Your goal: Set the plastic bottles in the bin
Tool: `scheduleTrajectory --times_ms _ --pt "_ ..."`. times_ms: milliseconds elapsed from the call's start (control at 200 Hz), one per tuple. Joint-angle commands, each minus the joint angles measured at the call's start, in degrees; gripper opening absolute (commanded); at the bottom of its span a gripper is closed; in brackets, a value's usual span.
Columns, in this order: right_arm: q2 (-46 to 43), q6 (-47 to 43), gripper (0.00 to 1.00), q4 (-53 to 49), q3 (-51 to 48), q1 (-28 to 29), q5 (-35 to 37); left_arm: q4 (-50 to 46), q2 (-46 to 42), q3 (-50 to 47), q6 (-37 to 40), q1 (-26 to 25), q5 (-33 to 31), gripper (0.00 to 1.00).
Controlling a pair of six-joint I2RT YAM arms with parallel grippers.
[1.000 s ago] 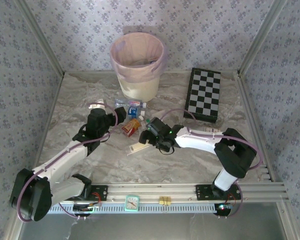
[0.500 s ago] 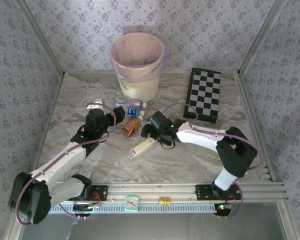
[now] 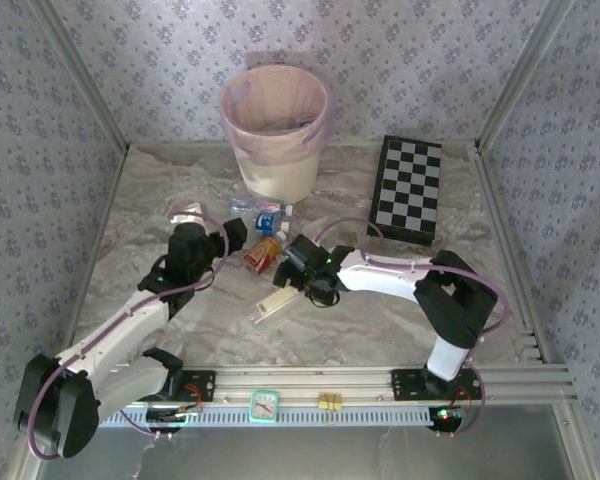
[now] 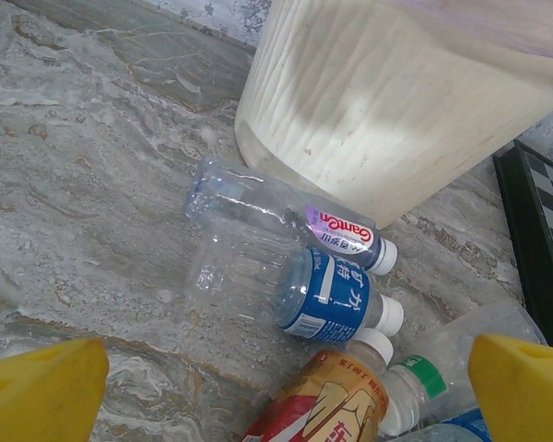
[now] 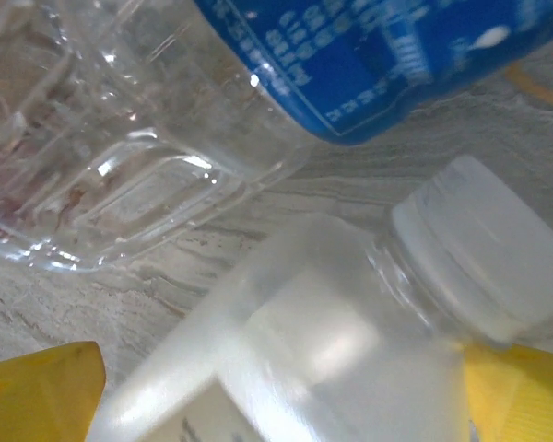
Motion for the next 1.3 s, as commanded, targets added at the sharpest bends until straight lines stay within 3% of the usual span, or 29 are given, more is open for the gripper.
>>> scheduleTrajectory --times_ms 0,340,575,940,1294 --pt "2.9 3.0 1.0 -1.9 2.8 0.2 -1.5 -1.2 -2.7 -0.4 -0.4 0.5 -0.8 1.0" --pt "3.7 6.0 0.96 0.1 0.9 0.0 1.4 -2.5 -5.1 -0.9 0.3 1.1 -2.0 1.0" --pt "1.4 7.5 0.75 1.2 -2.6 -0.2 3.8 -4.2 -5.4 -1.1 0.4 1.6 -4.0 1.0" --pt "-4.3 7.4 0.53 2.9 -7.6 -1.0 5.7 -6.0 -8.2 -2.2 -1.1 2.7 -7.9 1.0" --pt "-14.5 1.5 0.5 3.2 -8.8 -2.8 6.9 -6.6 -8.8 -2.2 -1.6 4.6 -10.0 1.0"
